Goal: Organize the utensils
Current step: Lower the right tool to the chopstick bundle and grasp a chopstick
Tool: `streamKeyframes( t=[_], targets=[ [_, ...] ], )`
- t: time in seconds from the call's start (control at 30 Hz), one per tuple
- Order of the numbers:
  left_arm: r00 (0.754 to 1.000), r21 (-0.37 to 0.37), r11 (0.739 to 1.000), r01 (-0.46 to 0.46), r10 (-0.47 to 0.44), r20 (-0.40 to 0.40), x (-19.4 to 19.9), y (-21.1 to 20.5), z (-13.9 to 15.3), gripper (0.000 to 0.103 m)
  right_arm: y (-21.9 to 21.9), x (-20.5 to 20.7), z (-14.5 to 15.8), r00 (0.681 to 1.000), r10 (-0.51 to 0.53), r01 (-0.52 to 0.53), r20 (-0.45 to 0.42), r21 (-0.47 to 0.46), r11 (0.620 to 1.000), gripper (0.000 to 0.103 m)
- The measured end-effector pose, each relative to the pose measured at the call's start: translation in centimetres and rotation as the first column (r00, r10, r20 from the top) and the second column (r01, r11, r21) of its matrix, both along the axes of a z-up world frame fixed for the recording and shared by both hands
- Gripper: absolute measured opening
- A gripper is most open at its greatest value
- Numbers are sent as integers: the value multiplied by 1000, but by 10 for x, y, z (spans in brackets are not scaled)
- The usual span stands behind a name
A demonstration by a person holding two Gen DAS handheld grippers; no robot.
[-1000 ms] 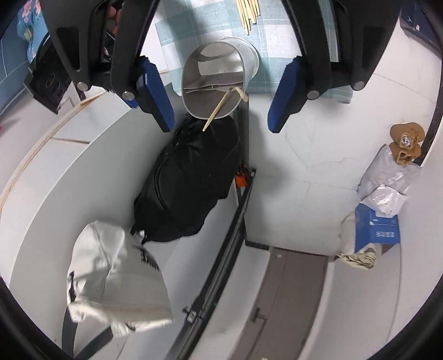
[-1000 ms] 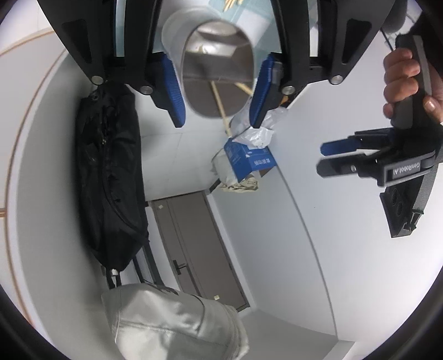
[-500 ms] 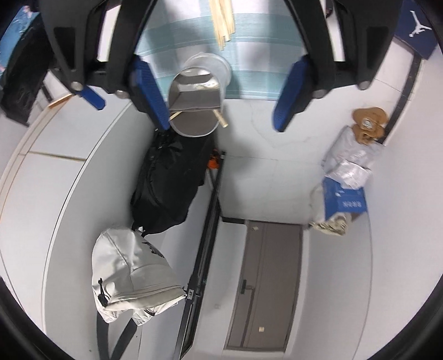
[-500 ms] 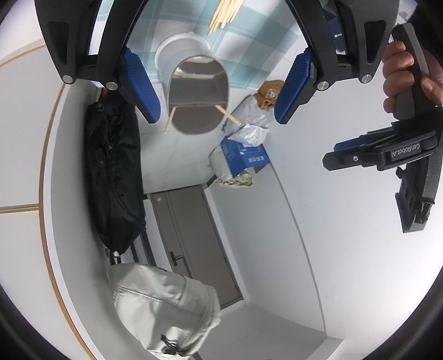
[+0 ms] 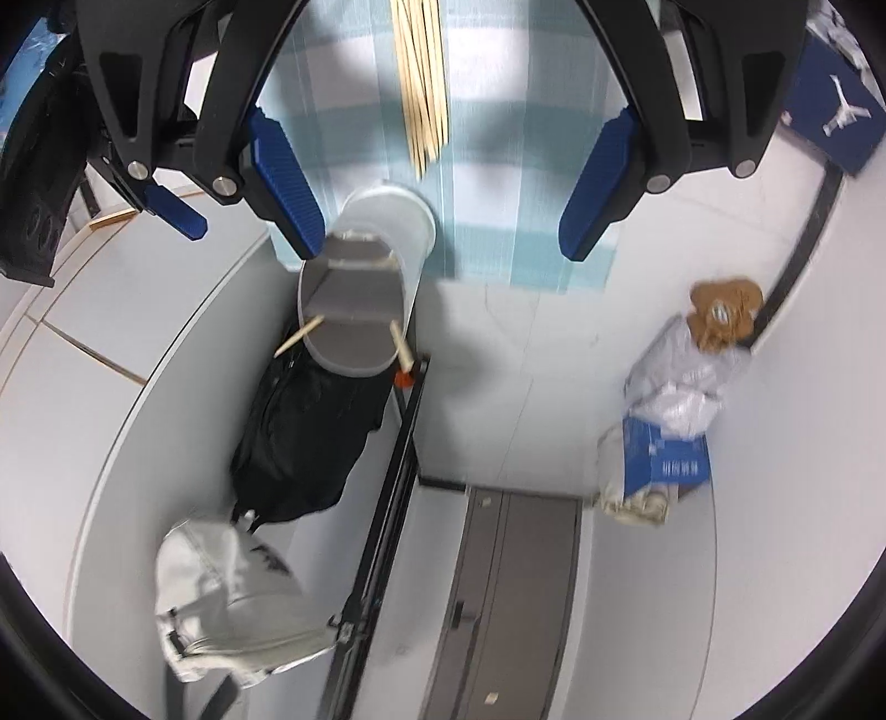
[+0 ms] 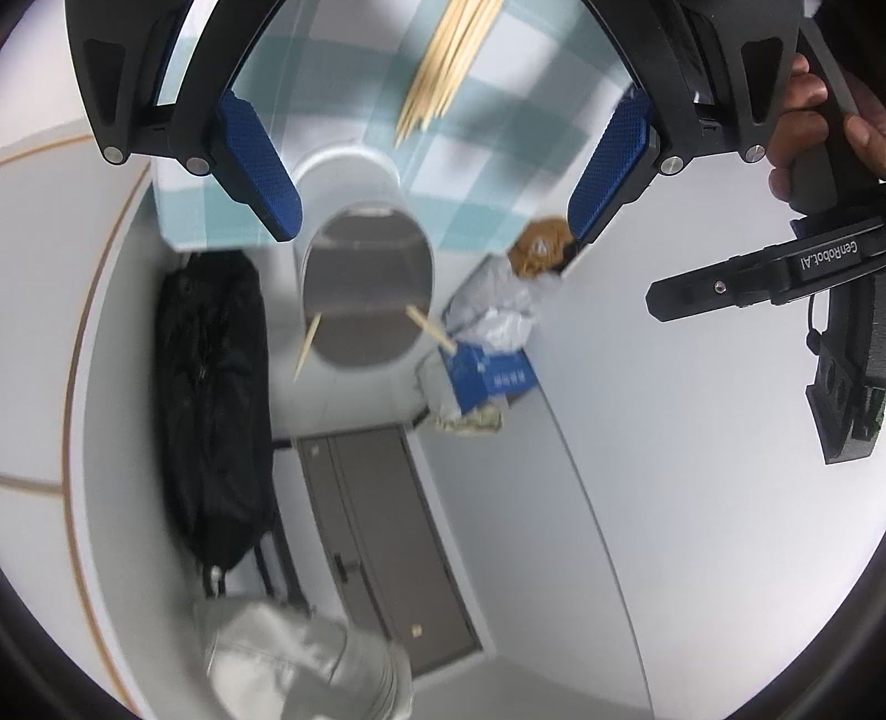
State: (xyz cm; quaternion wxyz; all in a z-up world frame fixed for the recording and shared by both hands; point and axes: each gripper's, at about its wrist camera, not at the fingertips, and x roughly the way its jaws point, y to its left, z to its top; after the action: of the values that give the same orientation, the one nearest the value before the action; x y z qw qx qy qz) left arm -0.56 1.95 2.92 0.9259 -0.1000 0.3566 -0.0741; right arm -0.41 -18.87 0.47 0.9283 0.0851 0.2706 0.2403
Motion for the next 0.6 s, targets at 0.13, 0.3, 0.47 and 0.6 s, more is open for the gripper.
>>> streamKeyframes(
  t=[0.13, 0.3, 0.47, 0.6],
  targets=[
    [996, -25, 999, -42, 40, -82, 9, 15, -28, 83, 8, 7, -22, 996, 18, -21, -89, -35, 999, 97],
    [987, -46, 993, -107, 100, -129, 22, 28, -60, 83, 17, 20, -51, 978, 18, -37, -209, -88, 995, 90],
    [971, -58, 988, -146, 132, -202, 32, 38, -94, 83, 26, 32, -84, 947, 15, -68, -321, -156, 985, 66],
    [964, -39, 985, -165, 153, -216, 34, 45, -99, 83, 32, 44, -102, 919, 27, -101, -393, -169, 980, 56]
  ],
)
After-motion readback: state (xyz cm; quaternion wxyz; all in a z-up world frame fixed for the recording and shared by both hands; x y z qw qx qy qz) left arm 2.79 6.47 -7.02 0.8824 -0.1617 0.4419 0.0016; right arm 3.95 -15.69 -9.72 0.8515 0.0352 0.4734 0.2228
